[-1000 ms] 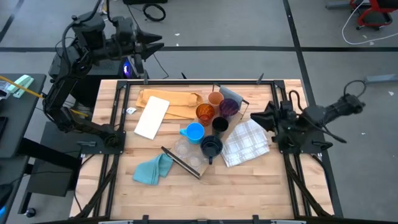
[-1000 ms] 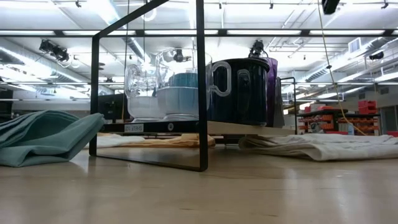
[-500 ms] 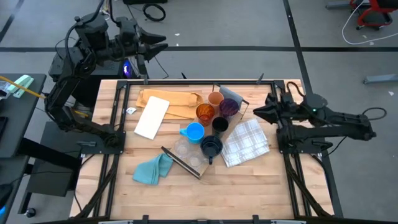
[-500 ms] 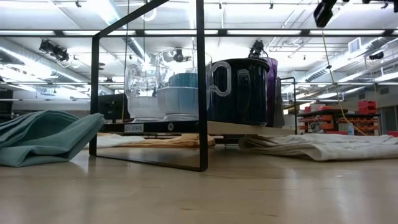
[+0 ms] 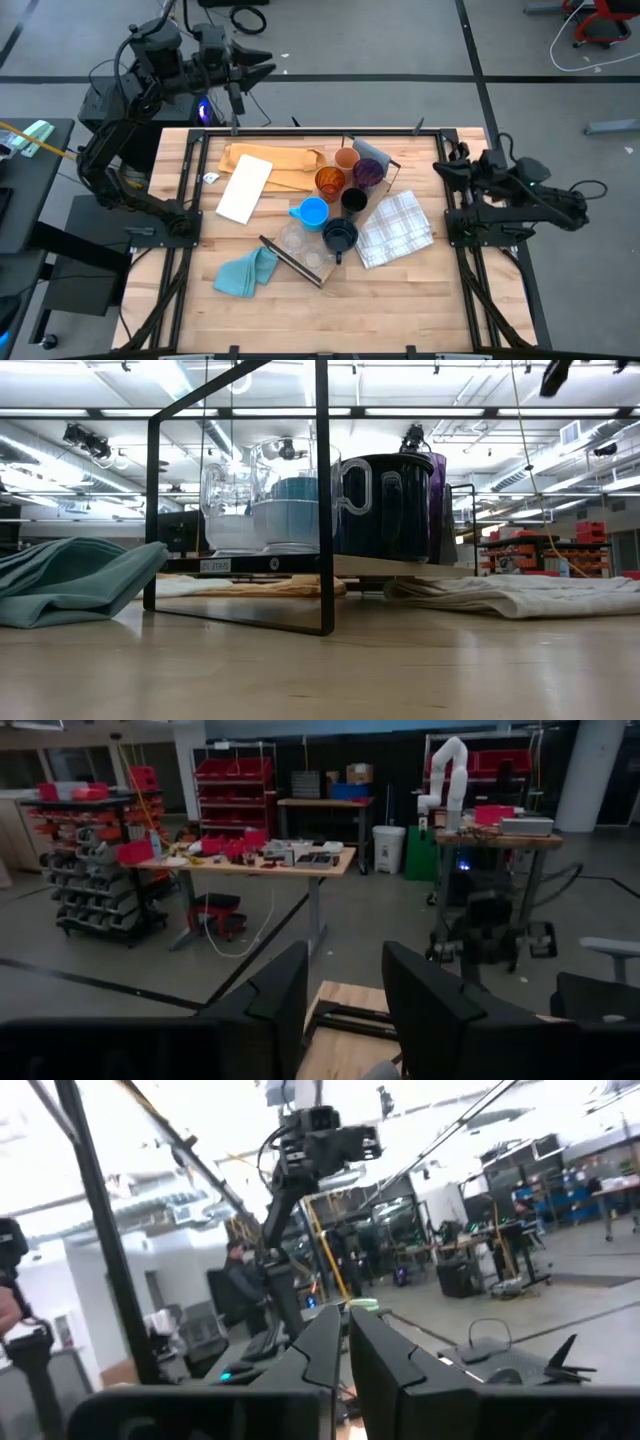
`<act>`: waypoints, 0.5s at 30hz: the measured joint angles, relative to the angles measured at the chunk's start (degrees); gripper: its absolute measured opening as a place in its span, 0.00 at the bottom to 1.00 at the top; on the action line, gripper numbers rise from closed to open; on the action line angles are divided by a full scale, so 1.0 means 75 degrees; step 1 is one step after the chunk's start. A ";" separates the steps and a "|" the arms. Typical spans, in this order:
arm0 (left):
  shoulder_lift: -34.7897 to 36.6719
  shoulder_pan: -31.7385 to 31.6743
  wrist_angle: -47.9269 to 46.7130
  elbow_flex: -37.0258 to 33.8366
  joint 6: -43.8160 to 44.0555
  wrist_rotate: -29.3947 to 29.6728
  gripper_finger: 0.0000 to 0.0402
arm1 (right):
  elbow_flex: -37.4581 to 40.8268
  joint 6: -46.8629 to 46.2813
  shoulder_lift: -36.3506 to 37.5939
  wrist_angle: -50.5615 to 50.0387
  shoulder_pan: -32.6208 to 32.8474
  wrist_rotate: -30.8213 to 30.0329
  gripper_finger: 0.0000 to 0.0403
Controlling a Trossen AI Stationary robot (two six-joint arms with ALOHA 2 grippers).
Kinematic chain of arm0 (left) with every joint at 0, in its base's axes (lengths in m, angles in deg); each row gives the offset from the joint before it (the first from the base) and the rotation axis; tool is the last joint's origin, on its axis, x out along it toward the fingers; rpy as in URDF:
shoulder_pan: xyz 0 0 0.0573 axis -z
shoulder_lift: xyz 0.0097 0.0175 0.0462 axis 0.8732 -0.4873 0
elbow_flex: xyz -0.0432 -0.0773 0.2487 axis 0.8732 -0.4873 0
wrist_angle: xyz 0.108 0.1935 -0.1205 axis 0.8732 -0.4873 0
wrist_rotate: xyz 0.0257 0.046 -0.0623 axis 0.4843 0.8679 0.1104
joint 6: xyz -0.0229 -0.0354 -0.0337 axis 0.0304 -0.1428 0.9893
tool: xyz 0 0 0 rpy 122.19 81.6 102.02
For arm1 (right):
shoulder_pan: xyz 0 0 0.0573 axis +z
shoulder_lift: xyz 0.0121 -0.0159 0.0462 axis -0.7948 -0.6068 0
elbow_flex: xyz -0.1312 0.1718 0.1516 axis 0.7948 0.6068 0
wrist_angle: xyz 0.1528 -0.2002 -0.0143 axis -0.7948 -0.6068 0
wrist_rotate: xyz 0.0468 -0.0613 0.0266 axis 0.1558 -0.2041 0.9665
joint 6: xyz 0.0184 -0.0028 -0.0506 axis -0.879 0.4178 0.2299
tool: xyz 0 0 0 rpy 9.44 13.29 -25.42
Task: Stack small to large cups/mugs on shelf
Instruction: Return to Home Position
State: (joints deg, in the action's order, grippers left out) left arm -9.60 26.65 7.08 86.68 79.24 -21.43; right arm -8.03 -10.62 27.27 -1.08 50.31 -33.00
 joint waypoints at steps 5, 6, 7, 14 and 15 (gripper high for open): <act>0.0013 -0.0002 0.0048 0.0000 0.0000 0.0034 0.36 | 0.1118 -0.0109 0.0618 0.1335 0.0000 -0.0185 0.08; 0.0013 -0.0002 0.0043 0.0000 0.0000 0.0034 0.36 | 0.1234 -0.0106 0.0682 0.1476 0.0000 -0.0179 0.08; 0.0013 -0.0002 0.0045 0.0000 0.0000 0.0034 0.36 | 0.1314 -0.0100 0.0732 0.1524 0.0000 -0.0181 0.08; 0.0013 -0.0002 0.0049 0.0000 0.0000 0.0031 0.34 | 0.2215 -0.0227 0.0959 0.2049 0.0000 -0.0238 0.07; 0.0013 -0.0002 0.0049 0.0000 0.0000 0.0033 0.34 | 0.2374 -0.0223 0.0957 0.2366 0.0000 -0.0236 0.07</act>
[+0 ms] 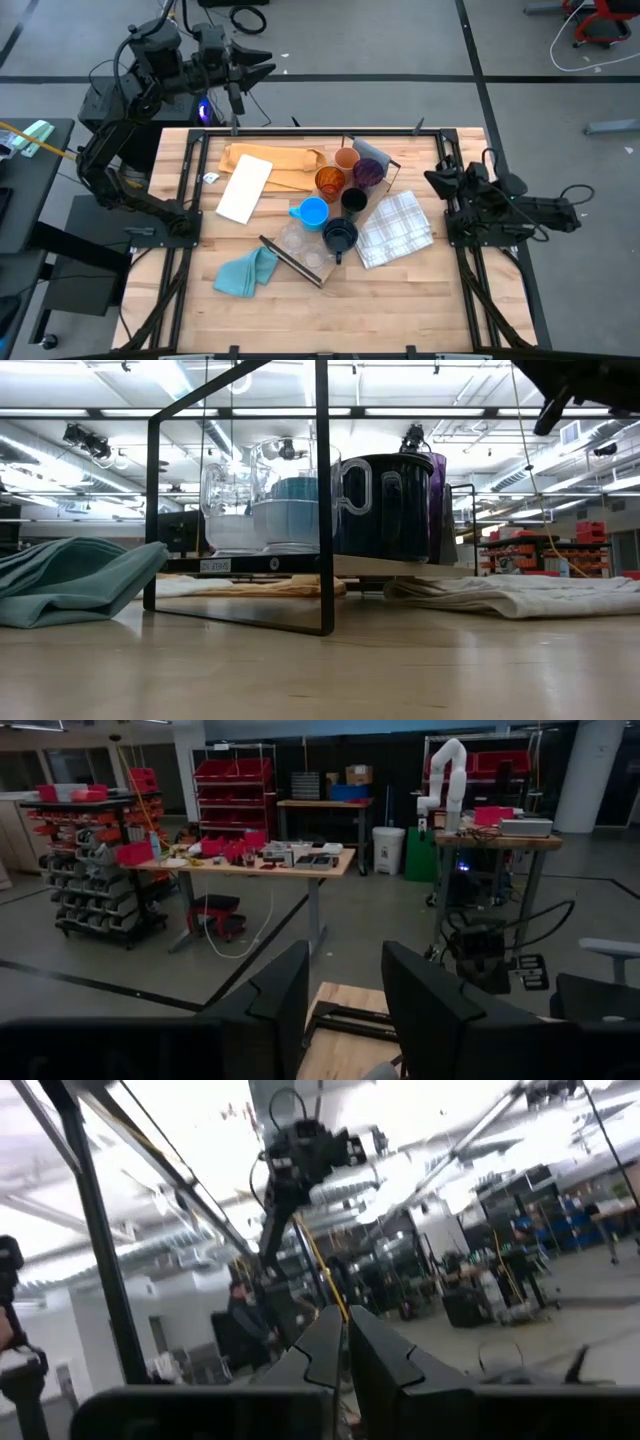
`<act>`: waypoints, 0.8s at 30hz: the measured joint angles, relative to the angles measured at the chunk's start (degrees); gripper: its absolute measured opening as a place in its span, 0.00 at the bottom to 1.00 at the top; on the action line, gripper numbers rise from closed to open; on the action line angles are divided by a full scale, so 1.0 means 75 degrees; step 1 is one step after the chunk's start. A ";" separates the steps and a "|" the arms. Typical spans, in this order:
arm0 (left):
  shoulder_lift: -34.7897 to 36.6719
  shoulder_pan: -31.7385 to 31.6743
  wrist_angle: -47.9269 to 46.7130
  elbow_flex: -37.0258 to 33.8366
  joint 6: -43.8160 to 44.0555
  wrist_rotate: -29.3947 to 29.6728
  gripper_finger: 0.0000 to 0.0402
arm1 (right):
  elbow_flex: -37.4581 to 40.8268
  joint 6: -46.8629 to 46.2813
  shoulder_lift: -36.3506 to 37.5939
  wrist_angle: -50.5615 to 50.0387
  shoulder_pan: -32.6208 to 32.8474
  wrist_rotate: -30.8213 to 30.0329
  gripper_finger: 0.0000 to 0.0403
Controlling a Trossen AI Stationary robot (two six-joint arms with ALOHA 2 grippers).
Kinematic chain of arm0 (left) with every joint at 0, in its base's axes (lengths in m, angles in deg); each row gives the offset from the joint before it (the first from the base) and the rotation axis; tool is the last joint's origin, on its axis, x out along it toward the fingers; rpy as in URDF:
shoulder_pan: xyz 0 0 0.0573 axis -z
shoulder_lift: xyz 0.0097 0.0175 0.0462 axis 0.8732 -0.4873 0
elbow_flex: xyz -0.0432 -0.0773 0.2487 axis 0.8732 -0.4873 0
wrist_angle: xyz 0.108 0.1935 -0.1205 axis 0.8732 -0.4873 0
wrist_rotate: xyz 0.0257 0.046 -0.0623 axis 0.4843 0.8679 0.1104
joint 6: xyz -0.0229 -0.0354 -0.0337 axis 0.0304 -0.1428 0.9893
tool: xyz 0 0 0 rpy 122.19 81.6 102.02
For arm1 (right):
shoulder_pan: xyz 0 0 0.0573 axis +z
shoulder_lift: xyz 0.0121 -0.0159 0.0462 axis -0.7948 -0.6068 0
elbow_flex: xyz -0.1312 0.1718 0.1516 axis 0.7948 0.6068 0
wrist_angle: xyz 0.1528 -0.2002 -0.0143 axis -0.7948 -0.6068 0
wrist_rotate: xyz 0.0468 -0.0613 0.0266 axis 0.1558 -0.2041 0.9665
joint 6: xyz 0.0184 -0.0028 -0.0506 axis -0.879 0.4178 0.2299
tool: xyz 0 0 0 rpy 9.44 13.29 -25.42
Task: Stack small to large cups/mugs on shelf
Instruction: Return to Home Position
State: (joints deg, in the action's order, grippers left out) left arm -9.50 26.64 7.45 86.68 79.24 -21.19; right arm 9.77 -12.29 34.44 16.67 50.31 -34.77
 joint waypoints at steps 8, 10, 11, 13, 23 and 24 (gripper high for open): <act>0.0000 0.0000 0.0053 0.0000 0.0052 -0.0002 0.36 | 0.0812 -0.0169 0.0003 0.1015 0.0000 0.0122 0.06; 0.0000 0.0000 0.0052 0.0000 0.0051 0.0000 0.36 | 0.0913 -0.0197 -0.0001 0.1013 0.0000 0.0237 0.06; 0.0000 -0.0001 0.0052 0.0000 0.0052 -0.0001 0.36 | 0.0943 -0.0192 -0.0006 0.0975 0.0000 0.0297 0.06; 0.0000 0.0000 0.0050 0.0000 0.0052 -0.0001 0.35 | 0.0952 -0.0147 -0.0003 0.0689 0.0000 0.0474 0.06; 0.0003 0.0000 0.0044 0.0000 0.0012 -0.0002 0.35 | 0.0932 0.0476 -0.0009 -0.0953 0.0000 0.1180 0.05; 0.0003 0.0000 0.0044 0.0000 -0.0027 -0.0002 0.35 | 0.0932 0.0600 -0.0009 -0.0960 0.0000 0.1205 0.04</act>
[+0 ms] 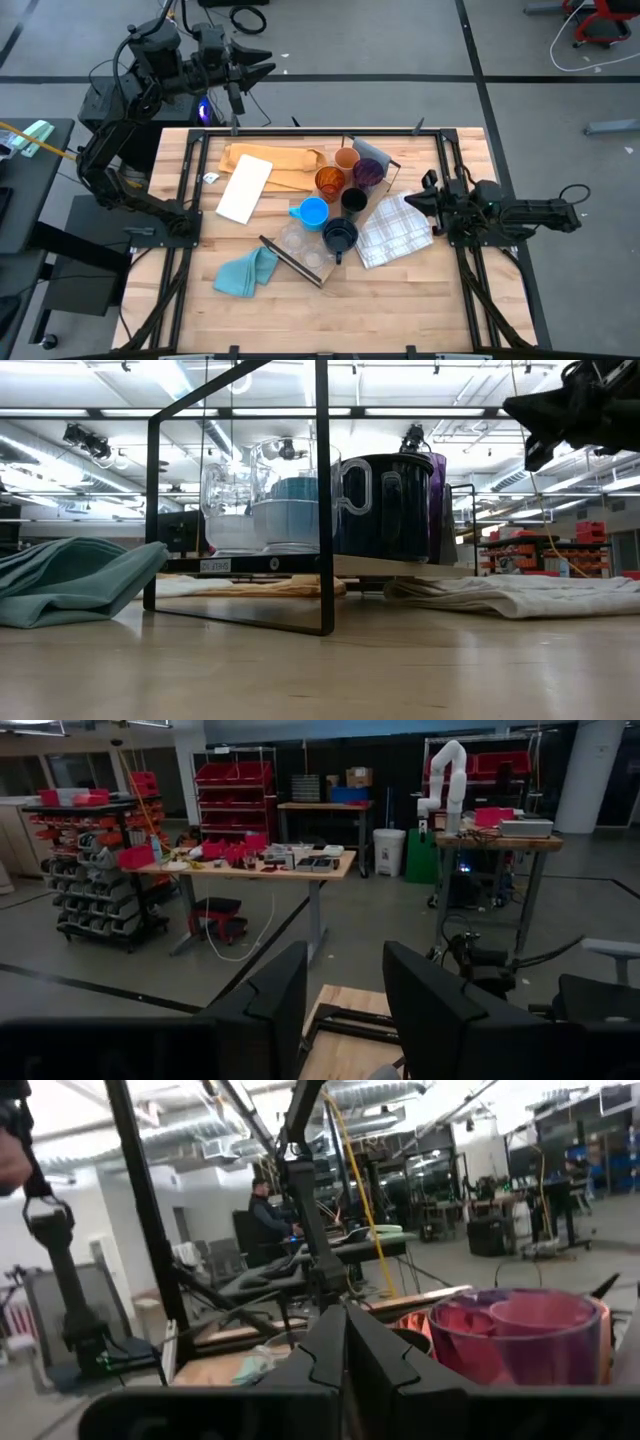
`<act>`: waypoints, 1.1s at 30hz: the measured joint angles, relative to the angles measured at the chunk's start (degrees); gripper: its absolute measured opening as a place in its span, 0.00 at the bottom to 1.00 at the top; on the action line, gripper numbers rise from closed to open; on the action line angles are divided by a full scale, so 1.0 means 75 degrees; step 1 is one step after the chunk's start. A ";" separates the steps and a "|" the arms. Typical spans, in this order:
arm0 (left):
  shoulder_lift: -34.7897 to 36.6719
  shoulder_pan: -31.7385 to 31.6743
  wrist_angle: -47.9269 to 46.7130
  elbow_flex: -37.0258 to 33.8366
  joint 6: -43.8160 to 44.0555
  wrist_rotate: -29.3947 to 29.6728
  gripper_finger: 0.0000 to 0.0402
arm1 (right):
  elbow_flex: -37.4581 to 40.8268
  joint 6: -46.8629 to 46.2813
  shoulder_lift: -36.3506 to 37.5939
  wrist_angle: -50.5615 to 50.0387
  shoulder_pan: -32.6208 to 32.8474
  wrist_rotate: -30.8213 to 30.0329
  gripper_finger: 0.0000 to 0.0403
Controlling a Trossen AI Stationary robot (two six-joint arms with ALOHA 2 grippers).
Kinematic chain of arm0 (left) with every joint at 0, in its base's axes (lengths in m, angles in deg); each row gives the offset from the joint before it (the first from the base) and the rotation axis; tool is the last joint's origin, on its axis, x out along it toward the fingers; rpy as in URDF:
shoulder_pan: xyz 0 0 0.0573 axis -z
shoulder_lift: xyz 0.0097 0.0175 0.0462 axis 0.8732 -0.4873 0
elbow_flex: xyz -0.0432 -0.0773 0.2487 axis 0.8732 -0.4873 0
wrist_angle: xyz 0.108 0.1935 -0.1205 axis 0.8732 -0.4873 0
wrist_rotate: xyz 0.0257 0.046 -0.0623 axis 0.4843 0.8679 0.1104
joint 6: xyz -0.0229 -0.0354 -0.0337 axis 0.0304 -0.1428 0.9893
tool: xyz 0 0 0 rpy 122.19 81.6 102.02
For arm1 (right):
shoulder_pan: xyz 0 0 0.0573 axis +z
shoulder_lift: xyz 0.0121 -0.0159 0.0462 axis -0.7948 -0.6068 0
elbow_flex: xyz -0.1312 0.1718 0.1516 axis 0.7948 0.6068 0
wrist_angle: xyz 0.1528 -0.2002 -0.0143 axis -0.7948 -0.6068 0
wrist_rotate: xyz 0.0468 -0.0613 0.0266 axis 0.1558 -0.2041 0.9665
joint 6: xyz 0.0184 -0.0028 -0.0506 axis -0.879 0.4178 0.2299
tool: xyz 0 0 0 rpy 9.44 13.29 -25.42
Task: Stack small to large cups/mugs on shelf
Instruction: Return to Home Position
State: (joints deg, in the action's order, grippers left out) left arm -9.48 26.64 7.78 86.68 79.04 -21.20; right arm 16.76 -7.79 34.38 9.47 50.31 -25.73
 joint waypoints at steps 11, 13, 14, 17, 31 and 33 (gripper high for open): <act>0.0000 0.0009 0.0003 0.0000 -0.0171 0.0000 0.34 | 0.0104 0.0389 0.0007 0.0087 0.0000 0.0313 0.02; 0.0001 0.0006 0.0006 0.0000 -0.0171 0.0000 0.34 | 0.0102 0.0417 0.0005 -0.0042 0.0000 0.0313 0.03; 0.0003 0.0006 0.0006 0.0000 -0.0171 0.0000 0.34 | 0.0102 0.0410 0.0003 -0.0204 0.0000 0.0313 0.03; 0.0003 0.0003 0.0006 0.0000 -0.0190 0.0000 0.35 | 0.0102 0.0287 0.0003 -0.0716 0.0000 0.0319 0.02; 0.0003 0.0006 -0.0003 0.0000 -0.0390 0.0000 0.33 | 0.0105 0.1183 -0.0020 -0.1368 0.0000 0.0039 0.00; 0.0003 0.0003 -0.0003 0.0000 -0.0393 0.0000 0.33 | 0.0105 0.1344 -0.0019 -0.1355 0.0000 0.0030 0.00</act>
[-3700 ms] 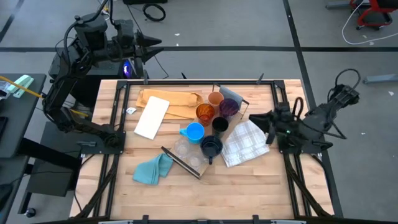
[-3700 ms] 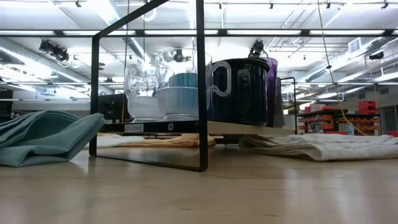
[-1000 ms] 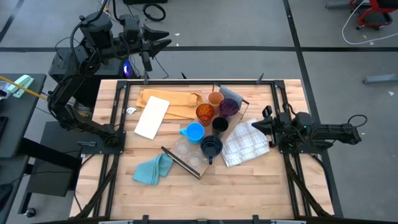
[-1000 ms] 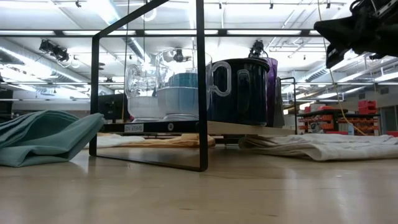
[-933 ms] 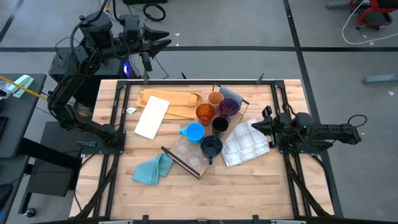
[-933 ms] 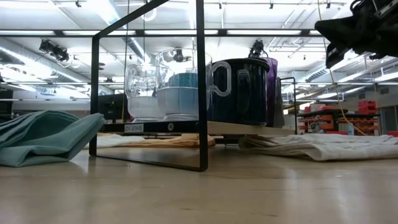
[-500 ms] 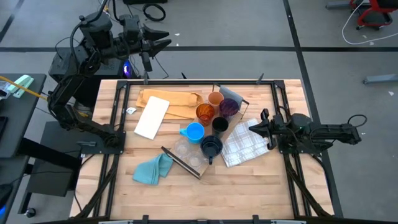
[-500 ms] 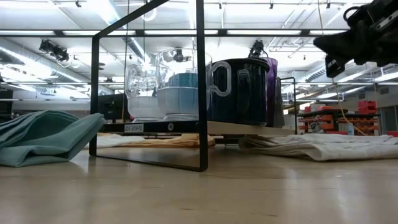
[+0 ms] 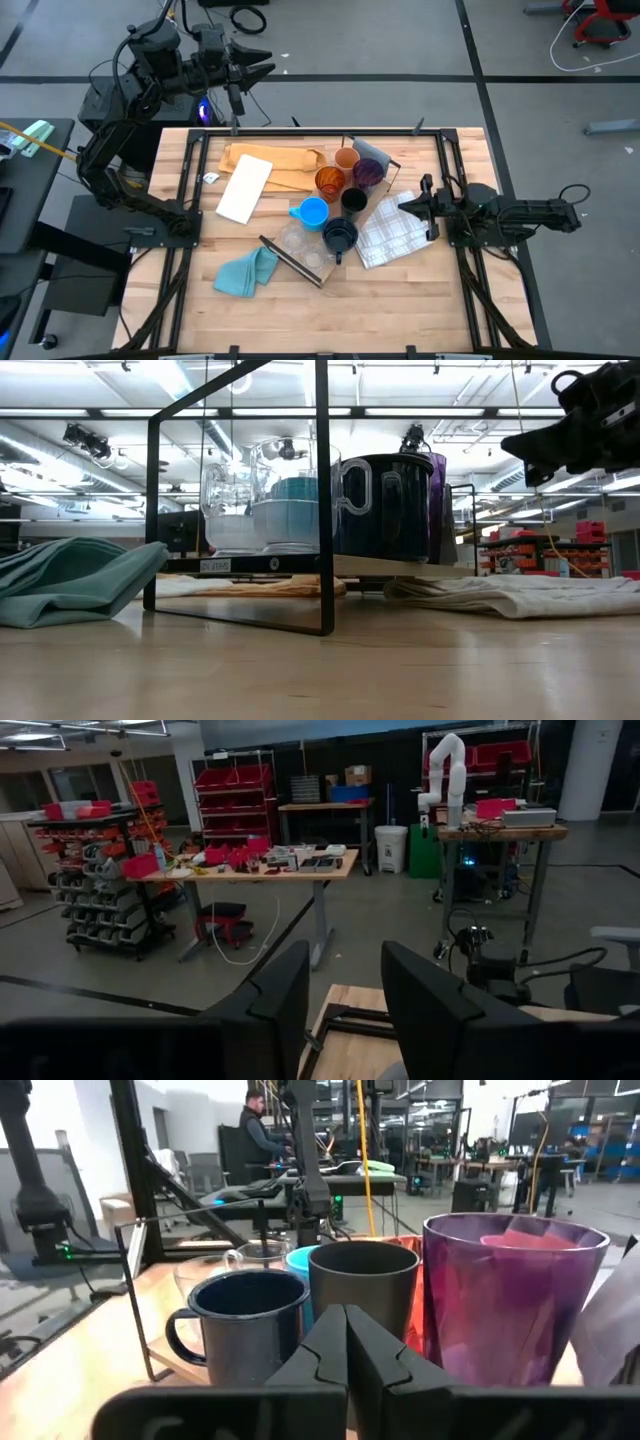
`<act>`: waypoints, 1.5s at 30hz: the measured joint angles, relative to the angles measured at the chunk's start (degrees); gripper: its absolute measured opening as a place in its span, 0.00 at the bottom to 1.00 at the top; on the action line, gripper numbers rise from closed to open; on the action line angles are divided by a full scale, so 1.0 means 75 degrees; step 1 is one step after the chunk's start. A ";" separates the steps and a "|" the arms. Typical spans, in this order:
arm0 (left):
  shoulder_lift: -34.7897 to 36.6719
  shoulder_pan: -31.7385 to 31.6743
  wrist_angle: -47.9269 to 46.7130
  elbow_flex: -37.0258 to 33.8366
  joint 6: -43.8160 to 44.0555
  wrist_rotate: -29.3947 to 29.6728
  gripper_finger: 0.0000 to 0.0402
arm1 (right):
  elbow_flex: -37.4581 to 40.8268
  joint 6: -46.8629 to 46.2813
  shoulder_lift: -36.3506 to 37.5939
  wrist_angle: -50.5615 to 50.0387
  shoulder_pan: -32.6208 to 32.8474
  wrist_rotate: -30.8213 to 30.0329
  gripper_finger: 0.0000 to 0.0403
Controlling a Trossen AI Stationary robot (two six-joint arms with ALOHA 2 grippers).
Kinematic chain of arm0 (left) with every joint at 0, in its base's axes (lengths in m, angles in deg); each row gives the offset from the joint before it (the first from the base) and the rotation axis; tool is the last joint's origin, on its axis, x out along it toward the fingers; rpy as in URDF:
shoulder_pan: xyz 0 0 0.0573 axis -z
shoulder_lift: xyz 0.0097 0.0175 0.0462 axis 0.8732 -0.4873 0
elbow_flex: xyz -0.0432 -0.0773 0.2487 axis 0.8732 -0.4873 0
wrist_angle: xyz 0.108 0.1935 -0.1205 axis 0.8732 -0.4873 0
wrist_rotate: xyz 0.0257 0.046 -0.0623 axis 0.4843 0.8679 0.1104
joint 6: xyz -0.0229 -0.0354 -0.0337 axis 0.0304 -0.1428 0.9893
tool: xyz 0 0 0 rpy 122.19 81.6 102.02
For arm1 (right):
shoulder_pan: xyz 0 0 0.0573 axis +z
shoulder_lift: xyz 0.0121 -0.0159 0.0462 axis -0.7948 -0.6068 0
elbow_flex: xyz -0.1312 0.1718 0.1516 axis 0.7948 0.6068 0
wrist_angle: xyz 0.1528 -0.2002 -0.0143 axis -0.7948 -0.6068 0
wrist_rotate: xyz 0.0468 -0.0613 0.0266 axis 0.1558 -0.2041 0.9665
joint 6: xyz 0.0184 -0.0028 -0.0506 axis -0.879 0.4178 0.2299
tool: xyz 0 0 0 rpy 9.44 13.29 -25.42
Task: Stack small to large cups/mugs on shelf
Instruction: Return to Home Position
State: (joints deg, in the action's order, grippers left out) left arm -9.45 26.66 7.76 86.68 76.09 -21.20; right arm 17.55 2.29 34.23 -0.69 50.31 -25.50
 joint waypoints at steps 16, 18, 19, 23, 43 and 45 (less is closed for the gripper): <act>0.1068 -0.0469 0.0269 0.0009 -0.0342 -0.1023 0.31 | 0.0000 -0.1189 -0.0001 -0.0003 0.0000 -0.0003 0.08; 0.1482 -0.0727 0.0055 0.0009 -0.0496 -0.1118 0.31 | 0.0000 -0.1189 -0.0001 -0.0003 0.0000 -0.0004 0.08; 0.1675 -0.0851 -0.0070 0.0009 -0.0555 -0.1223 0.31 | 0.0000 -0.1189 -0.0001 -0.0003 0.0000 -0.0003 0.08; 0.2420 -0.1210 -0.0611 0.0009 -0.0554 -0.1796 0.32 | 0.0000 -0.1189 -0.0001 -0.0003 0.0000 -0.0003 0.09; 0.6508 -0.1131 0.0870 -0.4489 0.0073 -0.1831 0.28 | 0.0000 -0.1189 -0.0001 0.0000 0.0000 -0.0006 0.09; 0.6806 -0.1108 0.1254 -0.5224 0.0205 -0.1575 0.28 | 0.0000 -0.1189 -0.0001 -0.0003 0.0000 -0.0005 0.09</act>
State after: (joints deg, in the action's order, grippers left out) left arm 41.59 18.35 17.17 47.50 77.63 -33.02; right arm 17.55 -6.62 34.22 -0.71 50.31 -25.54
